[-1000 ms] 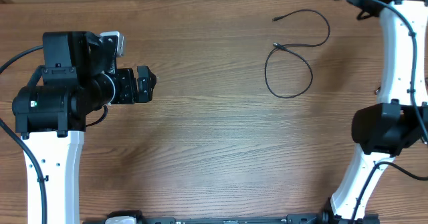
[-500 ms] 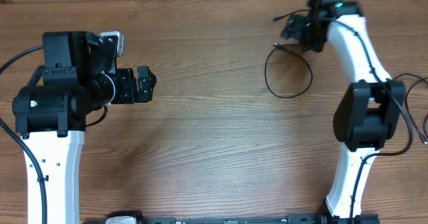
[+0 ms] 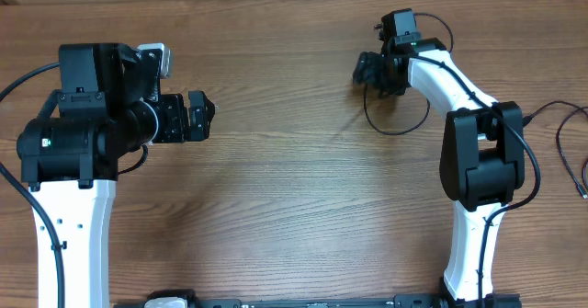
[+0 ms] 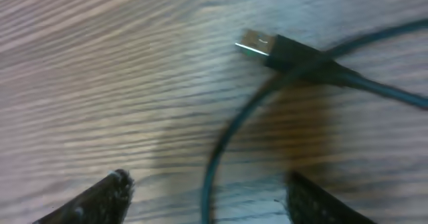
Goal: Untangle cables
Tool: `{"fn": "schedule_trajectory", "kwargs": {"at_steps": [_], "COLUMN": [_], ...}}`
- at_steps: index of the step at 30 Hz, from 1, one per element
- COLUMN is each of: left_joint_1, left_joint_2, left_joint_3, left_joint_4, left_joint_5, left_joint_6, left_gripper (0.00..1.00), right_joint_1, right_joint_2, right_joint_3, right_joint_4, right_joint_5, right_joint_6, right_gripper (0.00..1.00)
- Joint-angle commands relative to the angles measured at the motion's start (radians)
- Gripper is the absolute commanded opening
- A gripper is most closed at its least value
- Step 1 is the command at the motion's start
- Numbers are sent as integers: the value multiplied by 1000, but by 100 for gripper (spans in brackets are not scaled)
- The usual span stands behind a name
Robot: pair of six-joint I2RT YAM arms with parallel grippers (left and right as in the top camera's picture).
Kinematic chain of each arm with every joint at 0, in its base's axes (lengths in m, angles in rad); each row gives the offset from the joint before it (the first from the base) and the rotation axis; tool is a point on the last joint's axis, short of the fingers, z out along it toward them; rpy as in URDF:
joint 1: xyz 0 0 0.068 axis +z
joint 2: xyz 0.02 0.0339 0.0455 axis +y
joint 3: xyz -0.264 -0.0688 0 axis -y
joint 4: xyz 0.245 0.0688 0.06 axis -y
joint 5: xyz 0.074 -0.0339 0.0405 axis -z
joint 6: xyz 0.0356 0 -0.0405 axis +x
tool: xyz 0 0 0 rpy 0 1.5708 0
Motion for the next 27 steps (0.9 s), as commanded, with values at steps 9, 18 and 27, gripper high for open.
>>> {"fn": "schedule_trajectory", "kwargs": {"at_steps": [9,18,27], "left_joint_1": [-3,-3,-3], "left_joint_2": [-1,-1,-1], "left_joint_3": [13,13,13], "left_joint_4": [1,1,1], "left_joint_5": [-6,-6,-6], "left_joint_6": [-13,-13,-13], "left_gripper": [100,100,100], "right_joint_1": [-7,-18,-93], "right_joint_2": [70,59,39], "right_joint_3": [-13,118,587], "right_joint_4": [24,-62,-309], "right_joint_5": [67,131,1145], "right_joint_6": [2,-69,-82], "right_gripper": [16,4,4]}}
